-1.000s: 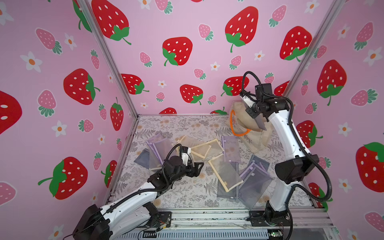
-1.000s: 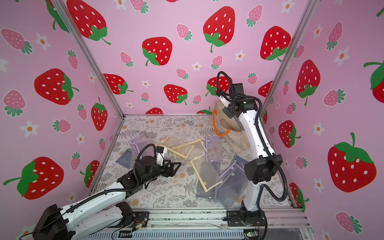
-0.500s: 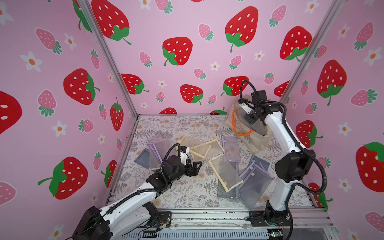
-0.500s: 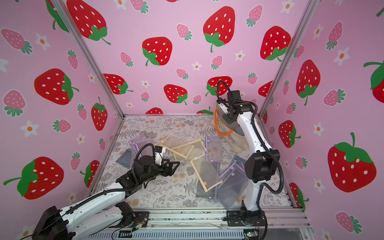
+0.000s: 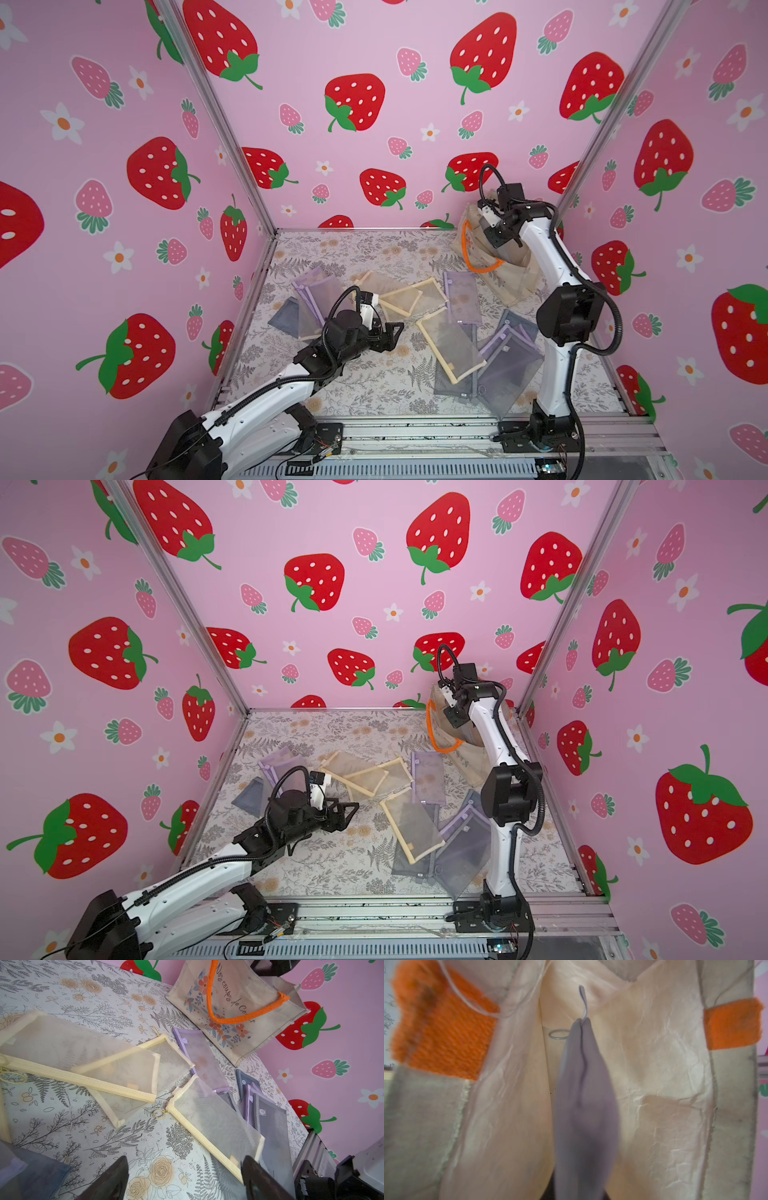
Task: Put the pencil pouch into the canvas bag
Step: Place the pencil pouch in the canvas bag, then pick up the pencil pouch.
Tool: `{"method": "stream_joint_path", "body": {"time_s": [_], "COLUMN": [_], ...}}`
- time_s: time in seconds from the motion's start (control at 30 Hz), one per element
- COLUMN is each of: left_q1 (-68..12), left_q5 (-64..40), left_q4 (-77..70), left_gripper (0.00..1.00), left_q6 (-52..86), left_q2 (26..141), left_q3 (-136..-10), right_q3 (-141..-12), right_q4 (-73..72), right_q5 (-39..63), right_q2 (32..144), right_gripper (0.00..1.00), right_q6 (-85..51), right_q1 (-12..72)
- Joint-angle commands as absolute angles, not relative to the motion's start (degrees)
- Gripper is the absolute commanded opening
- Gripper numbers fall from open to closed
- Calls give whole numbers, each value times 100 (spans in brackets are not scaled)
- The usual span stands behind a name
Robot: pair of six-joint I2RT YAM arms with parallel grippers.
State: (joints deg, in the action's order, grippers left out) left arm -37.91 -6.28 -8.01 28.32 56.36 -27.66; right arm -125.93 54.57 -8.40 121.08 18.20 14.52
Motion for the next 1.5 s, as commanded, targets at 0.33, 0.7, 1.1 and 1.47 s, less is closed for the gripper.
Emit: {"method": "stream_joint_path", "body": {"time_s": [0.33, 0.7, 1.1, 1.47], "left_q1": [-3794, -4767, -5326, -5318], "left_q5": [-675, -473, -428, -361], "left_q4": [-137, -728, -2101, -2811], "left_gripper": [87, 79, 73, 66], "left_q6": [3140, 4283, 5108, 5491], "left_q2": [6407, 7336, 8748, 9540], "left_q3": [-3381, -3423, -3571, -3748], "right_q3": [-11491, -6418, -4326, -4157], "right_q4": [5263, 3804, 2611, 2044], "right_q5": [-659, 1743, 2120, 1697], "right_q2": [10331, 7150, 6839, 7704], "right_gripper": [65, 65, 65, 67], "right_q6": [1223, -382, -1292, -1296], "right_q1": [1887, 2884, 3068, 3094]}}
